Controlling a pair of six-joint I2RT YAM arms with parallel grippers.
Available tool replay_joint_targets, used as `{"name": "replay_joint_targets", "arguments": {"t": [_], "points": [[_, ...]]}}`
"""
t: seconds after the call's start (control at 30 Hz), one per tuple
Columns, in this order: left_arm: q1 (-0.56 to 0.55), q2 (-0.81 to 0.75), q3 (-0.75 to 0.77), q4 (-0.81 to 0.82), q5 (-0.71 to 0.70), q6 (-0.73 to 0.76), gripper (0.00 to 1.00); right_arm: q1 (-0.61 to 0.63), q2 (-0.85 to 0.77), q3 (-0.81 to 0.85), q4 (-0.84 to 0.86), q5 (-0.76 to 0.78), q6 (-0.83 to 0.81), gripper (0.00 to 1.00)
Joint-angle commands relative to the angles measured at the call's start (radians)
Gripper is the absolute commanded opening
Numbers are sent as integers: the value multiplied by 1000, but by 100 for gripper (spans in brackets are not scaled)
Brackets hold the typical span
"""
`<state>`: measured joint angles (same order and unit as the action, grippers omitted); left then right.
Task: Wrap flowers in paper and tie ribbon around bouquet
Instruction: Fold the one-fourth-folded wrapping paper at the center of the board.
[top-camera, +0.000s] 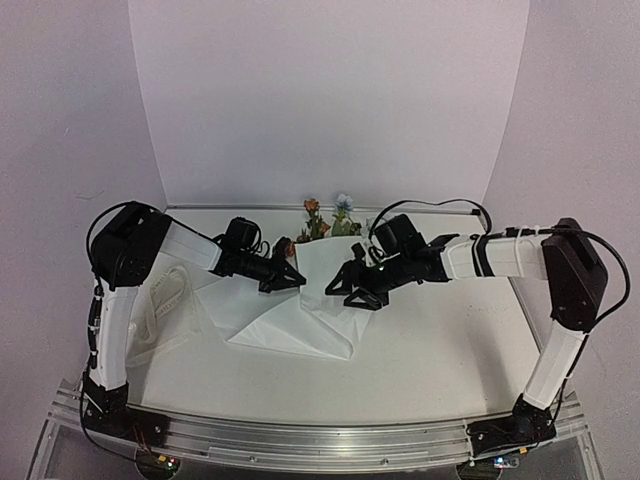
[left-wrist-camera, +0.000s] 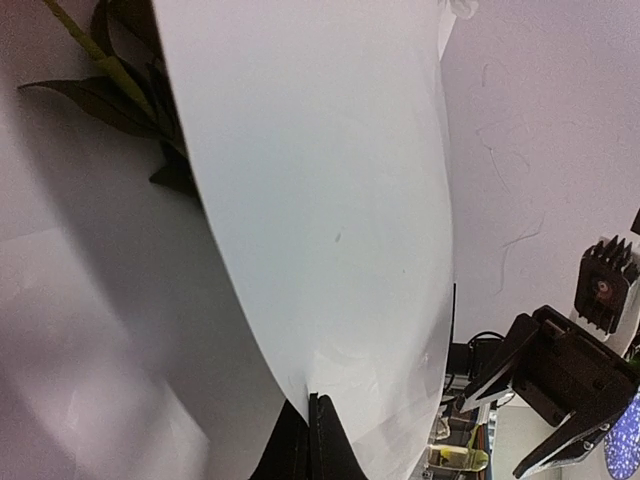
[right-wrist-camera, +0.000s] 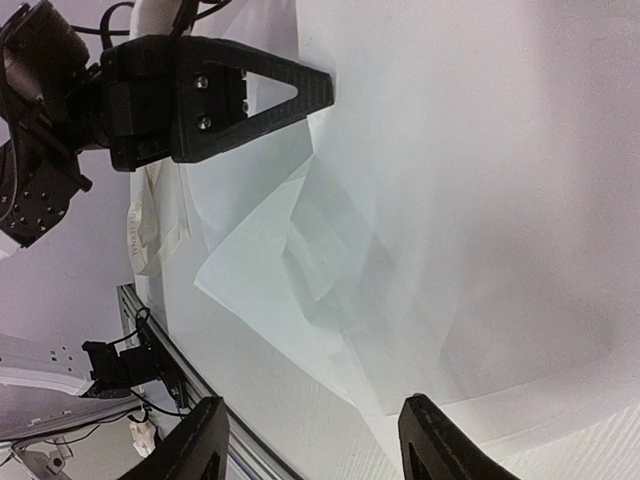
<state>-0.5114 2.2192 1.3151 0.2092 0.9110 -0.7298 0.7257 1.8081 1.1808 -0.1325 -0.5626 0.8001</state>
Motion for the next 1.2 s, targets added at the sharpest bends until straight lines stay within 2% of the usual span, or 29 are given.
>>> {"name": "replay_joint_targets", "arguments": {"t": [0.0,0.27,0.5,0.77,0.97,1.17], "points": [[5,-53,29,10,-61,40,0,-14,16,-40,33,8,50,63],[4,-71,23,-51,-144,91,0,10,39,-188,308,-6,175,72],[4,-78,27,-98,-219,118,0,26,75,-246,330,31,183,77],[4,-75,30,-100,-226,123,0,63,-30,-312,334,64,180,84],[4,-66,41,-107,-233,125,0,132,-6,-350,353,107,187,86],[4,-61,52,-136,-245,145,0,147,32,-434,417,136,221,86]]}}
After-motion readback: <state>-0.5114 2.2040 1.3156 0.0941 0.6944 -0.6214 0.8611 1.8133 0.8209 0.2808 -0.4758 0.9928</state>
